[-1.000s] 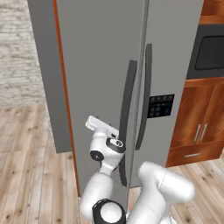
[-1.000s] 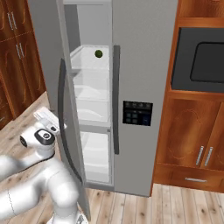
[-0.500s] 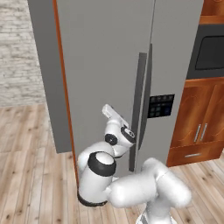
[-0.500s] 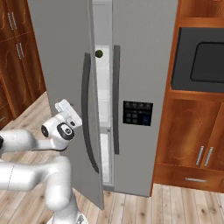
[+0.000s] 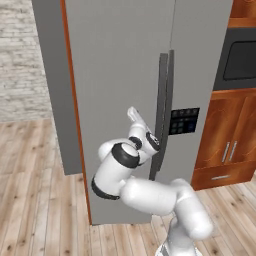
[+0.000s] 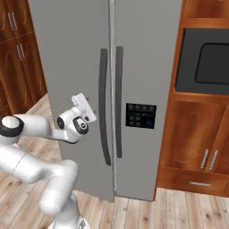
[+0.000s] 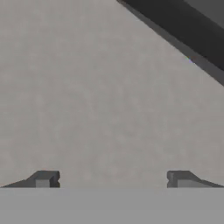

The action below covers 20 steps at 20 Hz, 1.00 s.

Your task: There's a fish in the fridge that needs to be moved to the freezer for freezing. Pick up the fish from the fridge, place it on any shelf in the freezer, and close the fridge and freezer doors when done.

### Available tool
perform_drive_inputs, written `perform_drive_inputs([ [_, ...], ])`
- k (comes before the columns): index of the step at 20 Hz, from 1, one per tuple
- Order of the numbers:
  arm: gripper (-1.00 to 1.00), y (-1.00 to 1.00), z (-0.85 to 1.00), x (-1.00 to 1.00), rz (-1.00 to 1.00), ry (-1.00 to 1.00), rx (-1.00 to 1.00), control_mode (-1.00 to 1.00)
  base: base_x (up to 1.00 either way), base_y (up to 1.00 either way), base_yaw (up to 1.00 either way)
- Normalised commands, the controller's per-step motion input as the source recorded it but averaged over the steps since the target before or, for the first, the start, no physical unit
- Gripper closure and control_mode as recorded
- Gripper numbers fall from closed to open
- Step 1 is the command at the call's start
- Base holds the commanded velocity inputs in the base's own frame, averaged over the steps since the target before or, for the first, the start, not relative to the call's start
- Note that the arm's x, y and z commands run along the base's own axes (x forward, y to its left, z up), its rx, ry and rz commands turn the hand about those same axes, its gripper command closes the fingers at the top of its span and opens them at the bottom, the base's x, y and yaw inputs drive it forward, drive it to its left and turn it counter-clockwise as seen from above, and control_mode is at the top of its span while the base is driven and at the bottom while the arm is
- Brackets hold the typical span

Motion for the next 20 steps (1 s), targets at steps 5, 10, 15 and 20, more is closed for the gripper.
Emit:
perform_drive_inputs([
  [5, -1.0, -0.31, 0.0, 0.85, 0.02, -0.09, 0.09, -1.0, 0.0, 0.0, 0.0],
  [10, -1.0, -0.3, 0.0, 0.77, 0.03, -0.02, 0.11, -1.0, 0.0, 0.0, 0.0],
  [15, -1.0, -0.22, 0.05, 0.5, 0.01, 0.0, 0.09, -1.0, 0.0, 0.0, 0.0],
  [20, -1.0, -0.1, 0.25, 0.35, 0.0, 0.0, 0.03, -1.0, 0.0, 0.0, 0.0],
])
